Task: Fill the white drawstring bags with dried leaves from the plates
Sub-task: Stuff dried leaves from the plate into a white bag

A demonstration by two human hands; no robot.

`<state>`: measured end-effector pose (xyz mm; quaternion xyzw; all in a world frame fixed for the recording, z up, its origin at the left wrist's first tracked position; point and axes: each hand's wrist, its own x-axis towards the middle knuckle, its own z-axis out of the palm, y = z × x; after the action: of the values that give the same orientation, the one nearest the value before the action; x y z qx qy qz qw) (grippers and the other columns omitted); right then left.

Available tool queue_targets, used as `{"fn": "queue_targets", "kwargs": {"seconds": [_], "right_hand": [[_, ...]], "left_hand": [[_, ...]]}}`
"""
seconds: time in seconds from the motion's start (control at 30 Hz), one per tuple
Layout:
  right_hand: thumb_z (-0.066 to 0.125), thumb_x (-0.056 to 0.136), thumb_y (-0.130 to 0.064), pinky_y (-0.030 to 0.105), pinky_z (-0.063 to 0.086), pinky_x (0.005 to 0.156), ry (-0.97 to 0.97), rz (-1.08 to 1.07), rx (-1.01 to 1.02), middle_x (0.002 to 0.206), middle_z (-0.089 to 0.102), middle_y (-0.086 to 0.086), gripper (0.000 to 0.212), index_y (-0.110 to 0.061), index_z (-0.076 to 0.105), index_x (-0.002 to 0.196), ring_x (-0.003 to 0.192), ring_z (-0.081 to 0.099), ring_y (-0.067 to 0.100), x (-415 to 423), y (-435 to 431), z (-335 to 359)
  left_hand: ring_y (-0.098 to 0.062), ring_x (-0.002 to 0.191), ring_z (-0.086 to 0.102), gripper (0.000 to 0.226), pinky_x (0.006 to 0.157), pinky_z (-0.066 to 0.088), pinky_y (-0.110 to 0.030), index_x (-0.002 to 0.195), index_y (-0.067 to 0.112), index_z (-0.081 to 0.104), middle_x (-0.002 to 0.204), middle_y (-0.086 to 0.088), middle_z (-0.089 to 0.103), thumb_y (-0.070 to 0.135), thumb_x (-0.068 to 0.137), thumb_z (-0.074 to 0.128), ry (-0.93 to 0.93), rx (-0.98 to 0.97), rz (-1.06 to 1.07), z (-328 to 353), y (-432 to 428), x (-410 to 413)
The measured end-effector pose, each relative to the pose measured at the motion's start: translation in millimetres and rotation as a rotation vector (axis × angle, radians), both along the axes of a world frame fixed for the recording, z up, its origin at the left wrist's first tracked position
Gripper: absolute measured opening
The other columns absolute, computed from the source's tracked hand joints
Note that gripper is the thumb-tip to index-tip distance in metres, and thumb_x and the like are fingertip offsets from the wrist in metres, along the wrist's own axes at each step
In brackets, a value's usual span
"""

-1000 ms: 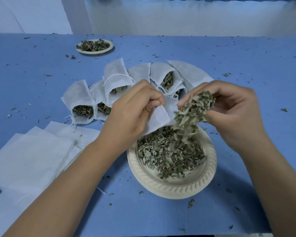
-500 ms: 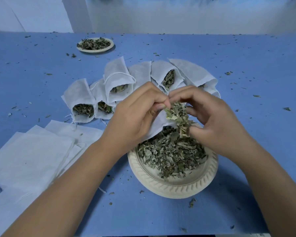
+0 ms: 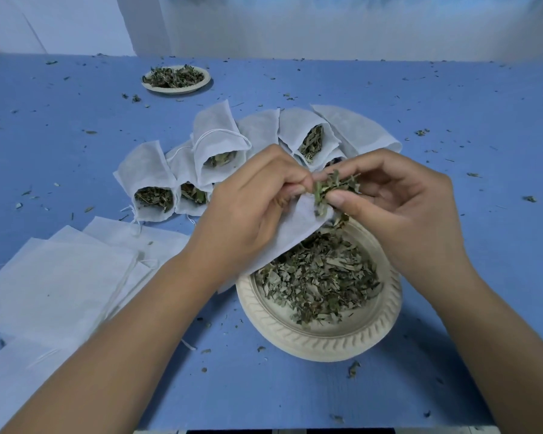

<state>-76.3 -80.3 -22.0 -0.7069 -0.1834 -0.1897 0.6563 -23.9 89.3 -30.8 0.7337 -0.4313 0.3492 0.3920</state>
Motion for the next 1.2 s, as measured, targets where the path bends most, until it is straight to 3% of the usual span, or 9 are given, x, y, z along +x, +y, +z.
{"fn": "queue_targets", "kwargs": {"seconds": [0.17, 0.33, 0.47, 0.53, 0.73, 0.83, 0.93, 1.07, 1.2], "right_hand": [[0.076, 0.074, -0.006, 0.025, 0.057, 0.076, 0.012, -0.095, 0.021, 0.088, 0.075, 0.001, 0.016, -0.010, 0.070, 0.088, 0.083, 0.072, 0.015, 0, 1, -1], [0.069, 0.077, 0.005, 0.033, 0.056, 0.075, -0.219, -0.144, -0.491, 0.090, 0.073, 0.003, 0.019, -0.005, 0.074, 0.092, 0.084, 0.069, 0.015, 2, 1, -9], [0.071, 0.077, -0.010, 0.036, 0.052, 0.089, -0.009, 0.078, -0.256, 0.105, 0.064, -0.004, 0.031, -0.020, 0.060, 0.104, 0.105, 0.061, 0.019, 4, -5, -5], [0.072, 0.078, -0.009, 0.039, 0.054, 0.084, -0.051, 0.073, -0.205, 0.104, 0.061, 0.003, 0.026, -0.015, 0.058, 0.100, 0.104, 0.060, 0.025, 3, -6, -3], [0.065, 0.077, 0.011, 0.020, 0.049, 0.071, -0.323, -0.090, -0.581, 0.077, 0.064, -0.007, 0.015, -0.003, 0.069, 0.076, 0.075, 0.062, 0.011, 3, 3, -9], [0.062, 0.086, 0.000, 0.025, 0.052, 0.082, -0.128, 0.039, -0.390, 0.091, 0.071, 0.000, 0.014, -0.010, 0.071, 0.089, 0.090, 0.068, 0.013, 1, -2, -3], [0.065, 0.087, -0.003, 0.034, 0.051, 0.084, -0.213, 0.035, -0.340, 0.107, 0.067, 0.008, 0.017, -0.010, 0.065, 0.103, 0.103, 0.064, 0.024, 2, -15, 7], [0.080, 0.075, -0.017, 0.032, 0.048, 0.075, -0.280, -0.073, -0.592, 0.108, 0.058, 0.009, 0.034, -0.005, 0.063, 0.102, 0.092, 0.057, 0.025, 8, -26, 7], [0.079, 0.074, -0.002, 0.031, 0.051, 0.067, -0.192, 0.023, -0.533, 0.098, 0.055, 0.008, 0.030, 0.000, 0.063, 0.099, 0.077, 0.058, 0.020, 8, -20, 1]], "left_hand": [[0.003, 0.078, 0.041, 0.026, 0.076, 0.036, -0.008, 0.086, -0.006, 0.065, 0.088, 0.000, 0.050, 0.000, 0.097, 0.042, -0.010, -0.014, -0.027, 1, 0, -1], [-0.002, 0.082, 0.046, 0.021, 0.080, 0.035, -0.008, 0.086, -0.007, 0.065, 0.087, -0.003, 0.052, -0.003, 0.095, 0.046, -0.024, 0.022, -0.040, 0, 0, 0], [-0.004, 0.082, 0.048, 0.022, 0.081, 0.036, -0.009, 0.086, -0.007, 0.065, 0.085, -0.005, 0.054, -0.004, 0.095, 0.046, -0.036, 0.024, -0.018, 1, 1, 1], [-0.007, 0.081, 0.049, 0.024, 0.081, 0.036, -0.009, 0.085, -0.007, 0.065, 0.082, -0.011, 0.058, -0.002, 0.096, 0.044, -0.050, 0.016, -0.007, 1, 2, 2], [-0.014, 0.075, 0.051, 0.027, 0.074, 0.040, -0.013, 0.081, -0.009, 0.066, 0.077, -0.016, 0.059, -0.002, 0.097, 0.044, -0.064, 0.031, -0.106, 0, -3, -2], [-0.014, 0.076, 0.051, 0.028, 0.075, 0.039, -0.011, 0.082, -0.008, 0.066, 0.080, -0.013, 0.058, -0.002, 0.097, 0.043, -0.055, 0.018, -0.083, 2, -2, -1], [-0.011, 0.077, 0.050, 0.035, 0.076, 0.037, -0.009, 0.081, -0.010, 0.064, 0.084, -0.005, 0.053, 0.002, 0.100, 0.038, -0.057, -0.039, 0.002, 6, 2, 0], [-0.004, 0.080, 0.044, 0.031, 0.077, 0.036, -0.010, 0.082, -0.010, 0.063, 0.085, -0.004, 0.049, -0.003, 0.097, 0.037, -0.040, -0.095, 0.051, 6, 2, 0], [-0.004, 0.078, 0.044, 0.032, 0.076, 0.036, -0.010, 0.083, -0.010, 0.063, 0.084, -0.005, 0.050, -0.002, 0.098, 0.037, -0.039, -0.107, 0.054, 5, 3, 1]]}}
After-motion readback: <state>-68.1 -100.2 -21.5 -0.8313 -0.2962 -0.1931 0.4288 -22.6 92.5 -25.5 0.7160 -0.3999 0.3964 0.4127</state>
